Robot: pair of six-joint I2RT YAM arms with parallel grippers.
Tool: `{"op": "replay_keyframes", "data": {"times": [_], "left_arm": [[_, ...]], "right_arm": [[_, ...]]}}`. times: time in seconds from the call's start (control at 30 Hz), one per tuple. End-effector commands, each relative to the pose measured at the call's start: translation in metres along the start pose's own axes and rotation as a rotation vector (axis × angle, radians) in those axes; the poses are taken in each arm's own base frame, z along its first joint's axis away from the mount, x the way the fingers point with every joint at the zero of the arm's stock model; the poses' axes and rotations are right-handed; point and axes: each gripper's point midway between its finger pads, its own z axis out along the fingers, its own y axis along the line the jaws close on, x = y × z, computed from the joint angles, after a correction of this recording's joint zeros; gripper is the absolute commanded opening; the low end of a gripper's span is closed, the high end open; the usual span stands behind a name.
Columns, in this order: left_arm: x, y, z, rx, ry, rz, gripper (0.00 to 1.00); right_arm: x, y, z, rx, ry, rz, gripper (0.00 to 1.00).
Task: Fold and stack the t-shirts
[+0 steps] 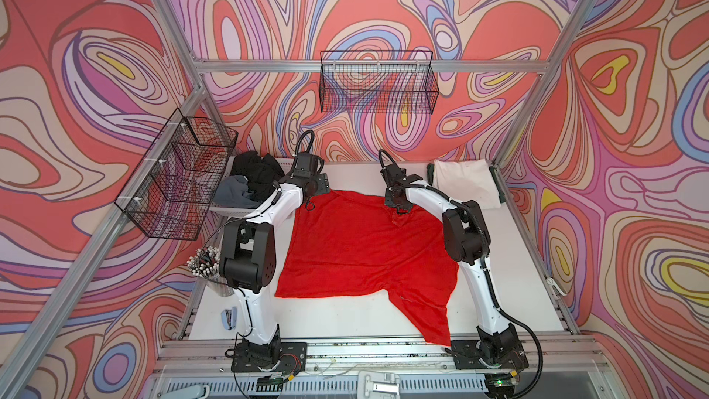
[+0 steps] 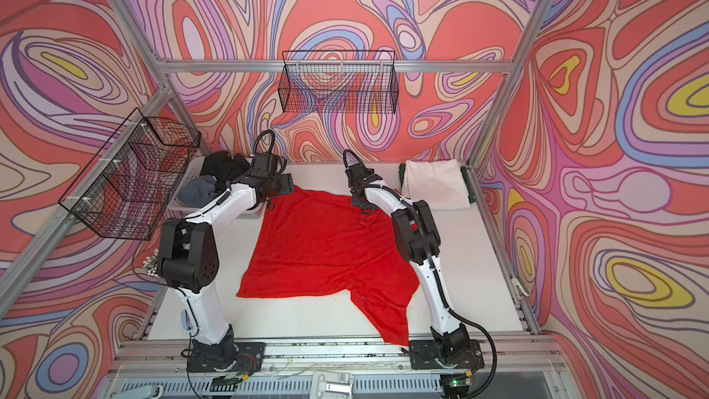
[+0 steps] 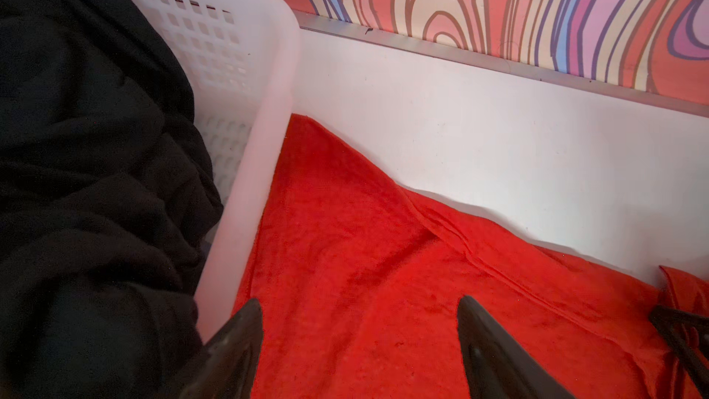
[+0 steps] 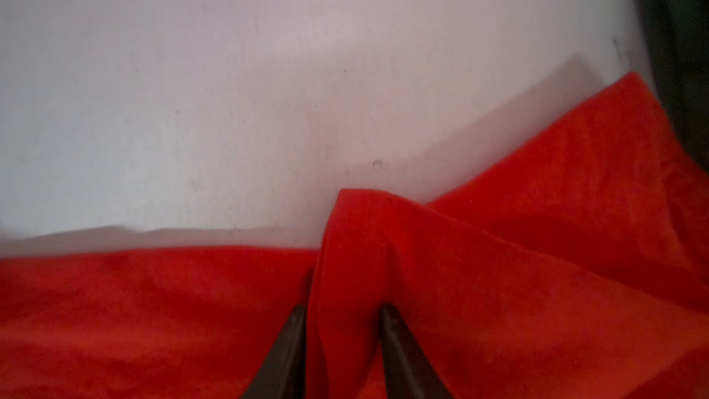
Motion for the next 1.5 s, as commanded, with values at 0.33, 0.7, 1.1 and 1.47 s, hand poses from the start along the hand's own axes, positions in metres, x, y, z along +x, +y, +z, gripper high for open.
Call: {"op": "replay_keyframes", "data": {"times": [0.33, 0.7, 1.1, 1.47], "left_arm": [[0.002, -0.001, -0.004, -0.001, 0.007, -0.007, 0.80], [0.004, -0.001, -0.003, -0.006, 0.013, -0.004, 0.80], [0.002, 0.001, -0.008, -0.013, -0.003, 0.003, 0.80], [0.010, 0.005, -0.014, -0.011, -0.007, -0.022, 0.80]], "right_arm": [[-0.017, -0.021, -0.029, 0.045, -0.074, 0.040, 0.34], [-0.017, -0.025, -0.020, 0.046, -0.064, 0.050, 0.13], [-0.042, -0.042, -0.074, 0.066, -0.166, 0.104, 0.00], [0.001, -0.079, -0.104, 0.092, -0.140, 0.167, 0.03]]}}
